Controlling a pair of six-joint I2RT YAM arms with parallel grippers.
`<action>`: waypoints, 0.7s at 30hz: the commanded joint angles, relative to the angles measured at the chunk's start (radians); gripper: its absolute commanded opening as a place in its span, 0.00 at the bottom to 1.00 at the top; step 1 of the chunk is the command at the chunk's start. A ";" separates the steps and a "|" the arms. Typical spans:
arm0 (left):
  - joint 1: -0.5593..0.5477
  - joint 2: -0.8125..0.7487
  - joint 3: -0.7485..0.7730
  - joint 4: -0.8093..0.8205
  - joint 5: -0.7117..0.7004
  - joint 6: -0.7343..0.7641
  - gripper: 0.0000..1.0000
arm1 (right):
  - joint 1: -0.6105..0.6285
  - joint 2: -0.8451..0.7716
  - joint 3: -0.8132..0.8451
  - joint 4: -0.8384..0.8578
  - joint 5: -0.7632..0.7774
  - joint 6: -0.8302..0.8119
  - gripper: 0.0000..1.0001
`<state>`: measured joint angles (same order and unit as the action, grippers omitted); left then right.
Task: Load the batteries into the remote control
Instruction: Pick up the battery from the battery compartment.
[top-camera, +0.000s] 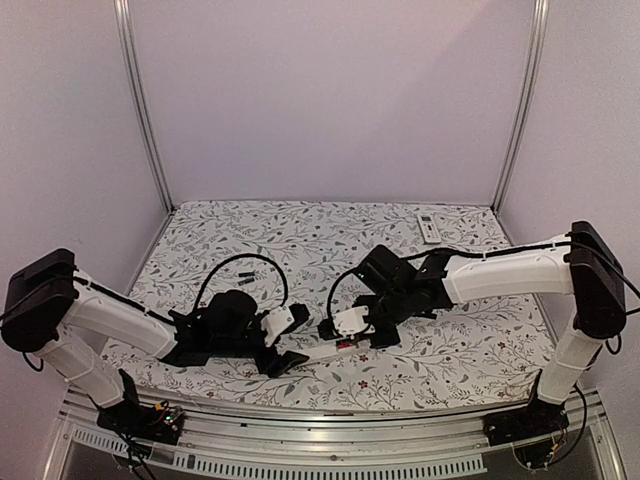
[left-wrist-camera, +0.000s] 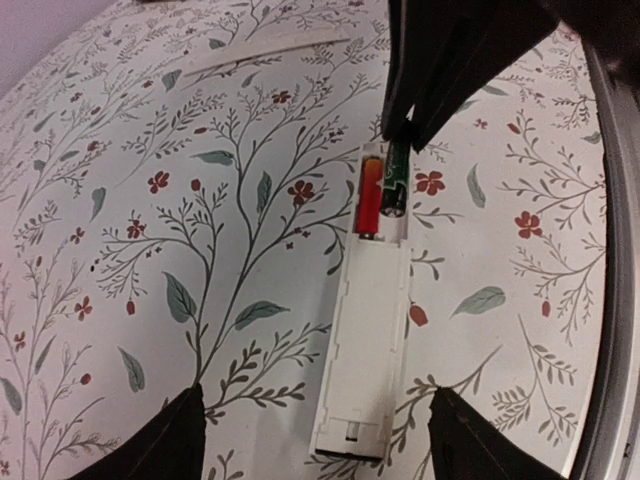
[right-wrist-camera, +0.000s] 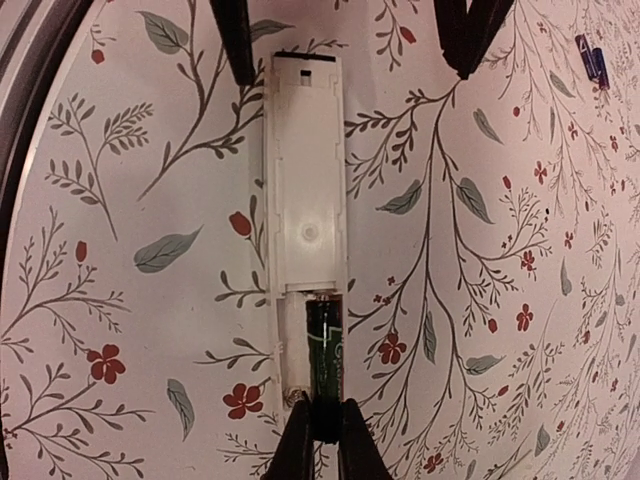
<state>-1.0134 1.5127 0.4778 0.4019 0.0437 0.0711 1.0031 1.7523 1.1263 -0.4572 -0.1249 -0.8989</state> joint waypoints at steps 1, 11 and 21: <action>0.005 -0.031 0.000 0.085 0.048 -0.001 0.76 | -0.008 -0.052 -0.006 0.032 -0.047 0.036 0.00; -0.002 -0.128 -0.119 0.422 0.137 0.058 0.70 | -0.041 -0.187 -0.082 0.207 -0.232 0.126 0.00; -0.005 -0.072 -0.026 0.389 0.160 0.118 0.56 | -0.041 -0.203 -0.097 0.245 -0.245 0.125 0.00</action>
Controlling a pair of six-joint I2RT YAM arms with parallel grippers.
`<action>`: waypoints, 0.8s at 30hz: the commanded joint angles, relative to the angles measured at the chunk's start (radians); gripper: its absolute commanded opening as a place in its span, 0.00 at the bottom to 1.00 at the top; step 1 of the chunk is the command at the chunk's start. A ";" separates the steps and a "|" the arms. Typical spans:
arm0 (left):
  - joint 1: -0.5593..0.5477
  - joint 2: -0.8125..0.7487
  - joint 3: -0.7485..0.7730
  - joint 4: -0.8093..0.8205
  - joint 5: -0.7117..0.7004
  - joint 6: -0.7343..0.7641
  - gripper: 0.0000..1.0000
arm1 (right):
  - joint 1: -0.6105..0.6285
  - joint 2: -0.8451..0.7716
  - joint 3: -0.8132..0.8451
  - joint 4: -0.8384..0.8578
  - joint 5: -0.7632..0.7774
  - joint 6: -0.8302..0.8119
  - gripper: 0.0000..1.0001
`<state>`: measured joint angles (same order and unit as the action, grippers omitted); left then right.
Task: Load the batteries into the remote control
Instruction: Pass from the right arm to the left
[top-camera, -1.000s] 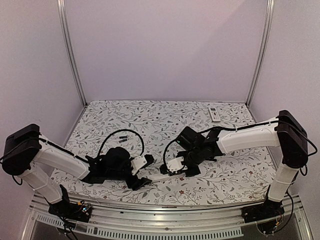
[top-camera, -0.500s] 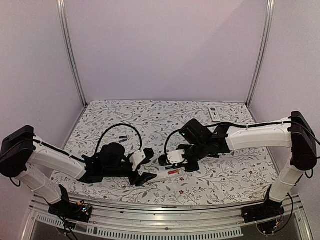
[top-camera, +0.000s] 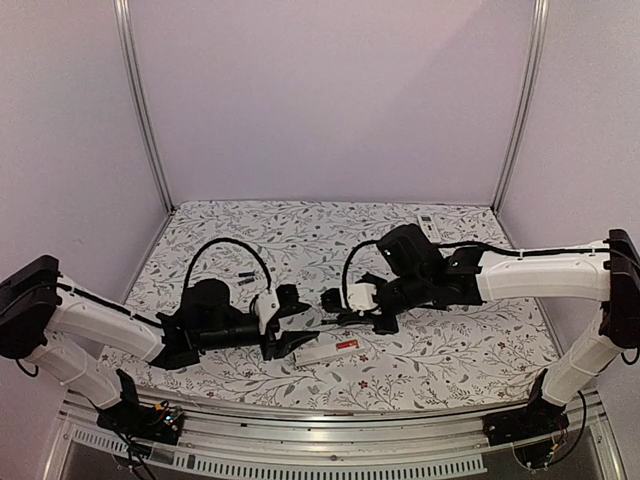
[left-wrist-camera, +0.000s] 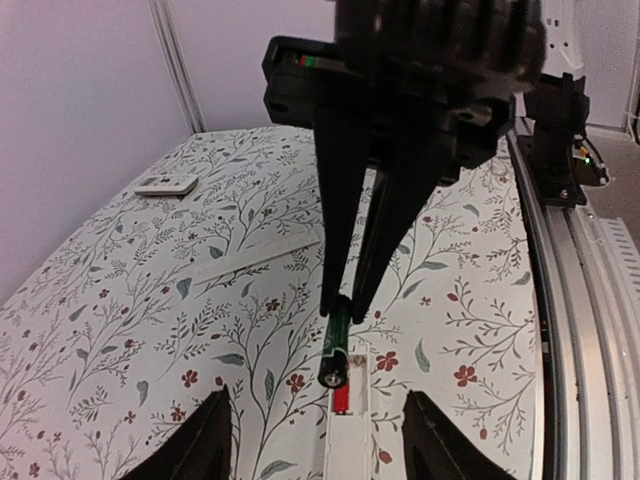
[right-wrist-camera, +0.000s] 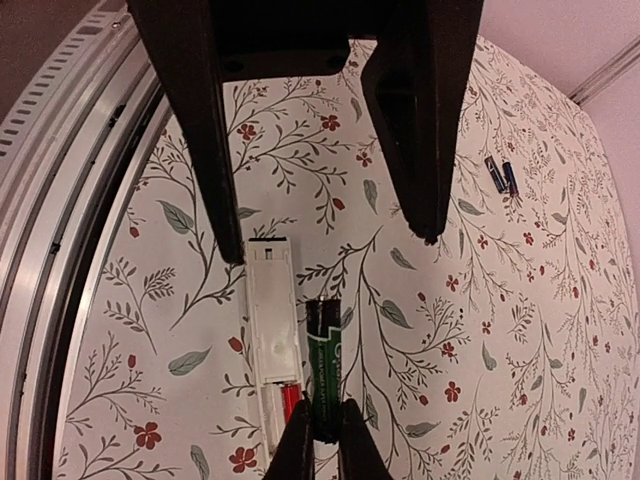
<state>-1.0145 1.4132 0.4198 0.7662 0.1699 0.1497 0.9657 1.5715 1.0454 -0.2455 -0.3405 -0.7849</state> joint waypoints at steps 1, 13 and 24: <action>-0.003 0.036 0.040 0.015 0.033 0.040 0.54 | -0.004 -0.023 -0.017 0.036 -0.030 0.013 0.00; -0.004 0.072 0.093 -0.047 0.049 0.039 0.31 | -0.004 -0.050 -0.047 0.065 -0.031 0.016 0.00; -0.007 0.087 0.126 -0.091 0.053 0.036 0.21 | -0.004 -0.047 -0.050 0.071 -0.025 0.021 0.00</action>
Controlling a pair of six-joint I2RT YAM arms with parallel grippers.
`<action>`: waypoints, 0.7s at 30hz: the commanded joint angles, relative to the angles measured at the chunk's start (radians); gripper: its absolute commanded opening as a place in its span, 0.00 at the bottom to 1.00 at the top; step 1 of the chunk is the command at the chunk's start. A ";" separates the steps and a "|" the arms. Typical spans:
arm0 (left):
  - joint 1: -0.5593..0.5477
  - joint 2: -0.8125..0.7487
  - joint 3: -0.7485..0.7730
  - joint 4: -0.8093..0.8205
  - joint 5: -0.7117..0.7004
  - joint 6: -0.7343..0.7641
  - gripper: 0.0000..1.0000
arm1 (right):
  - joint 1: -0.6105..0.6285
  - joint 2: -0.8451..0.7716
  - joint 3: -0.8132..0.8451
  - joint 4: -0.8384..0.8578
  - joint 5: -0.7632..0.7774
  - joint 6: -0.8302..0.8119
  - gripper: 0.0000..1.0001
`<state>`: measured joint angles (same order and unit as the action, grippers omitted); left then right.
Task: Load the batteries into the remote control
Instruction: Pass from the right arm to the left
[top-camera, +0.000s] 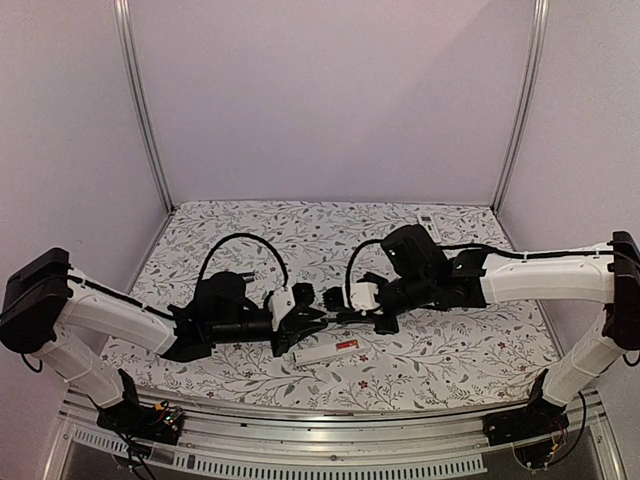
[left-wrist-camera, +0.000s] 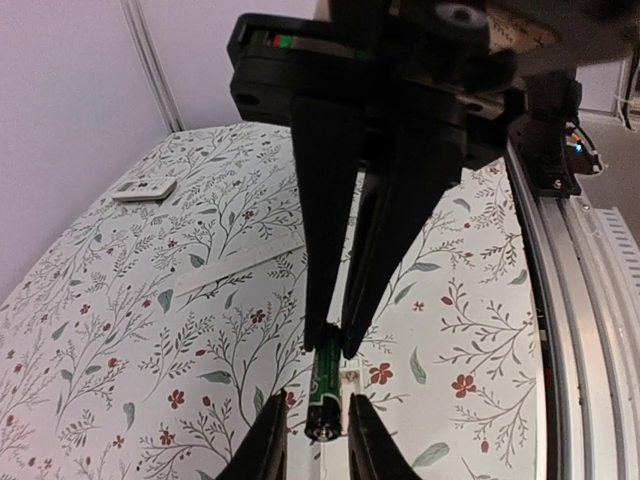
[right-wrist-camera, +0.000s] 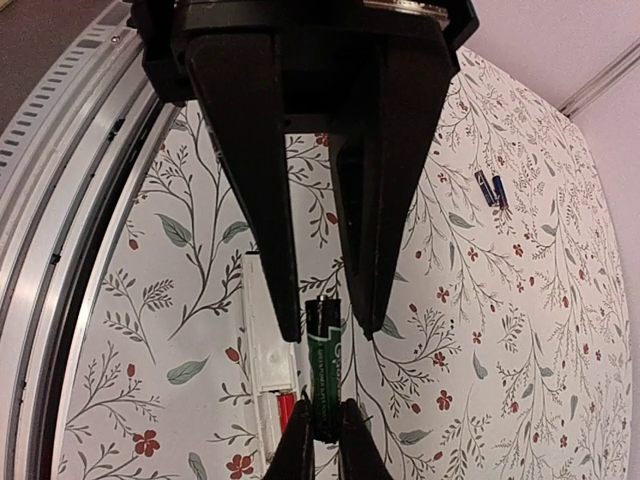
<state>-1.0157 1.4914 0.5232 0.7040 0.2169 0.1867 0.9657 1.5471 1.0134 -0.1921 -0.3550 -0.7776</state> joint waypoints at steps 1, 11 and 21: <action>-0.005 0.008 0.021 -0.028 0.005 -0.002 0.21 | -0.004 -0.022 -0.018 0.017 -0.009 0.015 0.00; -0.005 -0.016 0.013 -0.055 -0.010 -0.001 0.14 | -0.004 -0.014 -0.012 0.023 -0.002 0.018 0.00; -0.005 -0.030 0.008 -0.050 -0.022 0.011 0.18 | -0.004 -0.015 -0.014 0.019 -0.003 0.019 0.00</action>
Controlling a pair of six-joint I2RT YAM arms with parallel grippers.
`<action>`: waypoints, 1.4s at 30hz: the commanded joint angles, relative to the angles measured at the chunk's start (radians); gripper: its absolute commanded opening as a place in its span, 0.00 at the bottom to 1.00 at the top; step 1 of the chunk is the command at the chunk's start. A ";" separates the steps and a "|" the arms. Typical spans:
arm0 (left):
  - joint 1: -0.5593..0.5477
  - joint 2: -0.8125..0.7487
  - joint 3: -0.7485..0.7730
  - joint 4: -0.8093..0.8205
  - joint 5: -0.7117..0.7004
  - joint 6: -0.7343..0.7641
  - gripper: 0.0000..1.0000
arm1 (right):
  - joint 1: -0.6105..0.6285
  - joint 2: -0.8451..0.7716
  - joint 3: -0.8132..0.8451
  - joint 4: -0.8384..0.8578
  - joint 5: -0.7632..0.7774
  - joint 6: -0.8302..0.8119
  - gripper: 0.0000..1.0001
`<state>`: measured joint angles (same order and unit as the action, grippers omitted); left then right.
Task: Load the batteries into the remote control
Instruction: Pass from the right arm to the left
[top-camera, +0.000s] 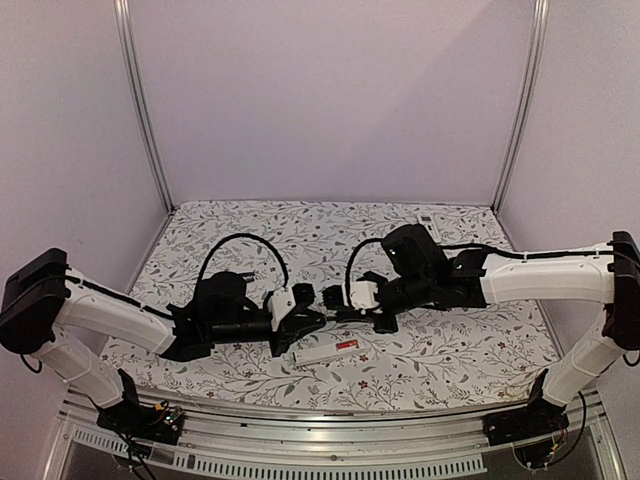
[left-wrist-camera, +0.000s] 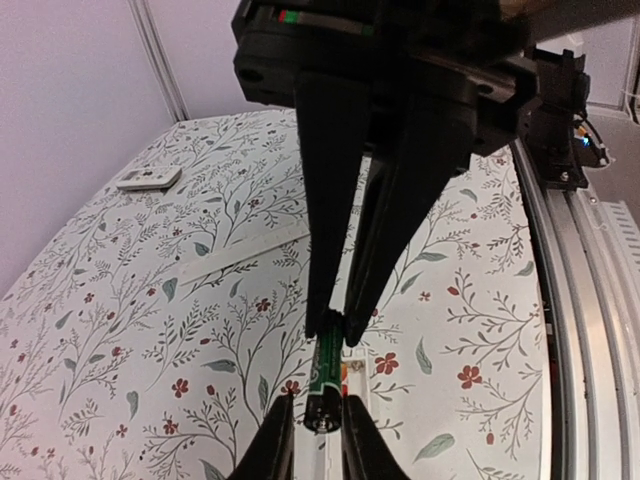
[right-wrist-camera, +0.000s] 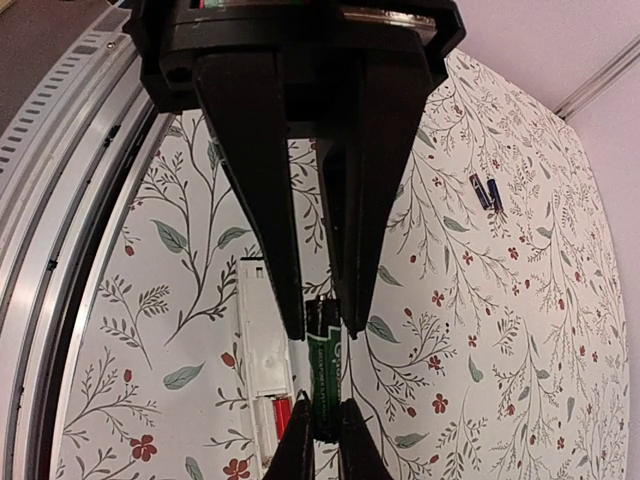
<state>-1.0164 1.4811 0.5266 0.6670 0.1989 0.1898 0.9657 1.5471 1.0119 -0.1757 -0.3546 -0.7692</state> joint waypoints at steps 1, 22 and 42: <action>-0.005 -0.019 0.005 -0.013 -0.004 0.007 0.19 | -0.004 -0.015 -0.012 0.000 -0.003 0.010 0.00; -0.005 -0.018 0.005 -0.019 0.012 -0.009 0.05 | -0.004 -0.010 -0.007 -0.006 0.005 0.016 0.00; -0.021 0.073 0.084 -0.283 -0.124 -0.079 0.00 | -0.176 -0.058 -0.065 0.072 -0.016 0.720 0.40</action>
<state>-1.0210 1.5009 0.5442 0.5106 0.1223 0.1299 0.8394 1.4979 0.9684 -0.1261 -0.3588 -0.3855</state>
